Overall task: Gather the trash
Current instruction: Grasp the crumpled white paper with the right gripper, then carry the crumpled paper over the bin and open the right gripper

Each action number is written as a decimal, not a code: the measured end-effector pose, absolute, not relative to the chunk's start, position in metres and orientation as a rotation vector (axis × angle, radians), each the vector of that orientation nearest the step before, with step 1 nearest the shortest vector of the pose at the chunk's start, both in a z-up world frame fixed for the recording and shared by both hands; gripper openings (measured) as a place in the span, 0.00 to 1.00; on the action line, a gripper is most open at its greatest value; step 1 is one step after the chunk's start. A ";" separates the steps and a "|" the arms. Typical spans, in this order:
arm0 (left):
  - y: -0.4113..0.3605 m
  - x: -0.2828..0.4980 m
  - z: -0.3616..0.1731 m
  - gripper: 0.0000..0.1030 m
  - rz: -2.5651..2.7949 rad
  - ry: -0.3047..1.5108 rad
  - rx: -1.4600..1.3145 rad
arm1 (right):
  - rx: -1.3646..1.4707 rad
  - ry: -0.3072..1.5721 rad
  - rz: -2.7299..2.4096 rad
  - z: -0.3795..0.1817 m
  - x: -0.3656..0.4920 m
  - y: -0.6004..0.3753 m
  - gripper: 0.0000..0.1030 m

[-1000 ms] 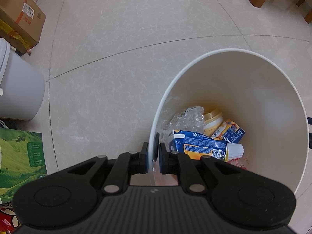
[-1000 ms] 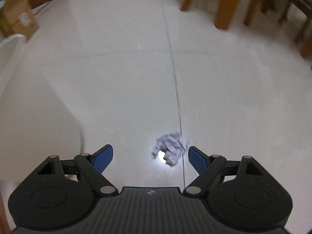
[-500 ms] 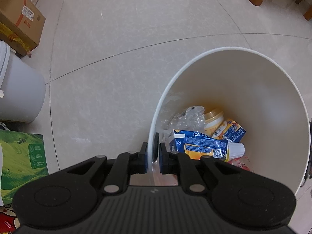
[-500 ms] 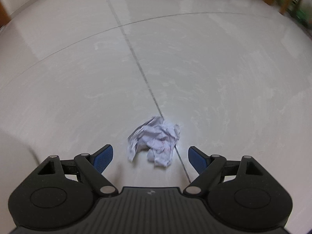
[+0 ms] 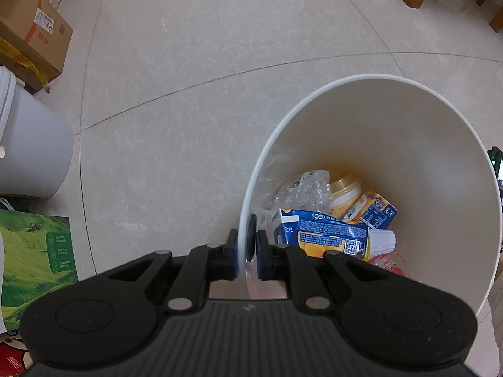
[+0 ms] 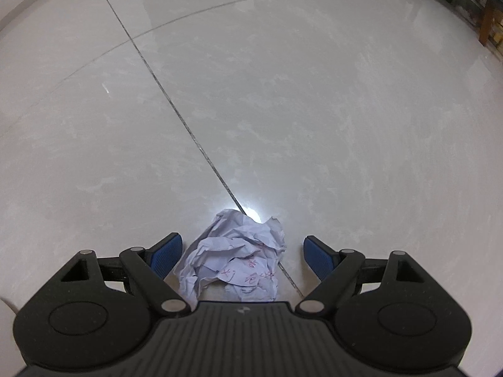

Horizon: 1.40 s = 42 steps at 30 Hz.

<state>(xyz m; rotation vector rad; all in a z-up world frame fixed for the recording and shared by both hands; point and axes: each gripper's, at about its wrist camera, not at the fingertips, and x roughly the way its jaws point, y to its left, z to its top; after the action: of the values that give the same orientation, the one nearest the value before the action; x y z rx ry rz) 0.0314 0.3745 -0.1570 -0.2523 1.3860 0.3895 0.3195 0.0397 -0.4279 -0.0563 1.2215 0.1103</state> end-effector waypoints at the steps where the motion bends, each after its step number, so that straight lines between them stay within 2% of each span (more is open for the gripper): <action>1: 0.374 0.032 -0.157 0.08 0.390 1.386 -0.252 | -0.058 1.227 0.112 -0.429 0.320 0.040 0.82; 5: 0.375 0.031 -0.157 0.08 0.390 1.386 -0.251 | -0.074 1.231 0.124 -0.427 0.317 0.041 0.75; 7: 0.375 0.032 -0.157 0.08 0.390 1.386 -0.251 | -0.076 1.232 0.127 -0.426 0.317 0.042 0.65; 11: 0.375 0.032 -0.157 0.08 0.389 1.386 -0.250 | -0.099 1.255 0.133 -0.427 0.325 0.046 0.57; 15: 0.375 0.031 -0.157 0.08 0.390 1.385 -0.259 | -0.142 1.249 0.174 -0.412 0.323 0.053 0.56; 21: 0.375 0.032 -0.157 0.08 0.391 1.386 -0.255 | -0.227 1.230 0.263 -0.360 0.312 0.062 0.56; 42: 0.377 0.030 -0.156 0.08 0.397 1.380 -0.279 | -0.451 1.153 0.672 -0.096 0.211 0.117 0.57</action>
<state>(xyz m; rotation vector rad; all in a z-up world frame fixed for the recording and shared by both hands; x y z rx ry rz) 0.0304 0.3769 -0.1561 -0.2787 1.3798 0.3974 0.2113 0.1174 -0.0956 -0.4506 1.1526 0.6717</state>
